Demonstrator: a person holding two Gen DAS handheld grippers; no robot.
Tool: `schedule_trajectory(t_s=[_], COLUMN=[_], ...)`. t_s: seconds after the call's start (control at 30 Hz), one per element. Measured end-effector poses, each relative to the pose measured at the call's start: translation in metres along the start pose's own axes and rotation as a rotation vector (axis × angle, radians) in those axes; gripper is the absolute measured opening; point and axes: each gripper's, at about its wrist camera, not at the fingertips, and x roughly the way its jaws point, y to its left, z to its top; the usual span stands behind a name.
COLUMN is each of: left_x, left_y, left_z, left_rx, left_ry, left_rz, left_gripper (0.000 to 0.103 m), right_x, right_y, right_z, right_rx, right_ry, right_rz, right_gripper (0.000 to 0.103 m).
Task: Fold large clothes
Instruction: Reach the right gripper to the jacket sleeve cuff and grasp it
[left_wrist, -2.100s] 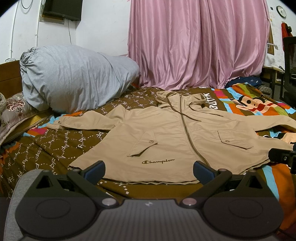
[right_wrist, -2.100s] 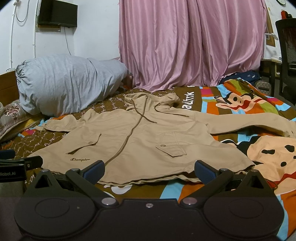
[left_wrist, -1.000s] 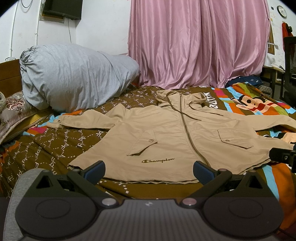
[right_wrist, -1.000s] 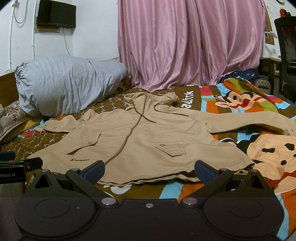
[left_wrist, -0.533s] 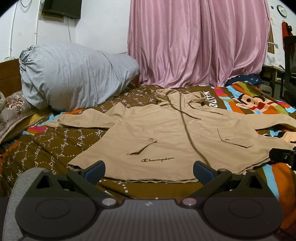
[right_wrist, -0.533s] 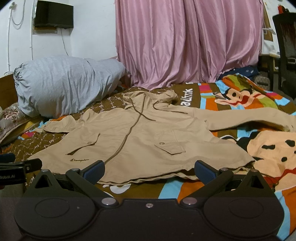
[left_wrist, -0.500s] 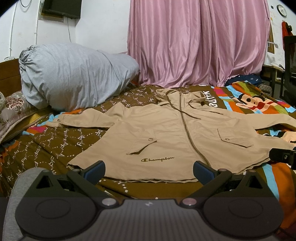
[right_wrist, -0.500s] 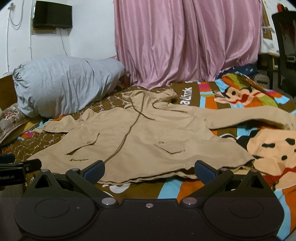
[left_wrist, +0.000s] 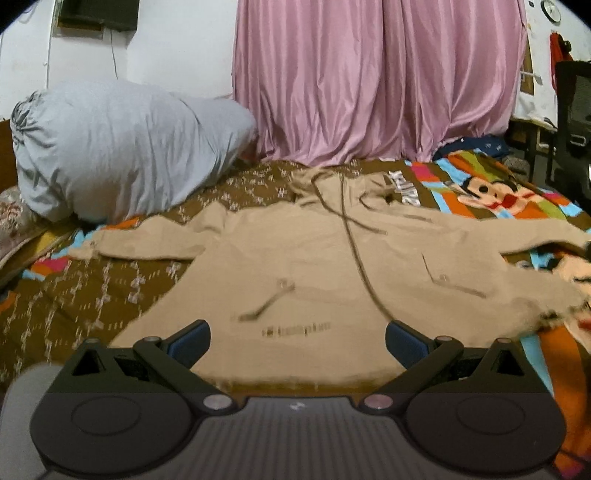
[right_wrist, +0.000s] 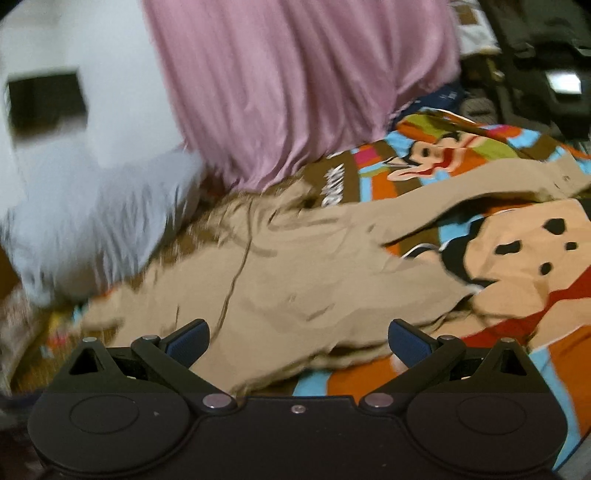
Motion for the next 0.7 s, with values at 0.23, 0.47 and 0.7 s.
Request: schedule_trajectory(t_s=[0.23,0.47,0.7], left_x=[0.039,0.058,0.075], left_y=[-0.009,-0.012,-0.021], left_z=[0.026,0.014,0.015], left_rx=[-0.028,0.026,0.059], left_ry=[0.021,0.045,0.038], left_rz=[0.045,0.067,0.017], left_gripper=[0.103,0.103,0.103], right_x=[0.001,0.022,0.060], right_y=[-0.077,-0.165,-0.239], right_z=[0.062,0.116,0.158], right_rx=[0.116,0.196,0.384], right_ry=[-0.040,-0.057,-0.066], right_rz=[-0.052,-0.186,-0.371], right_gripper=[0.103,0.103,0.102])
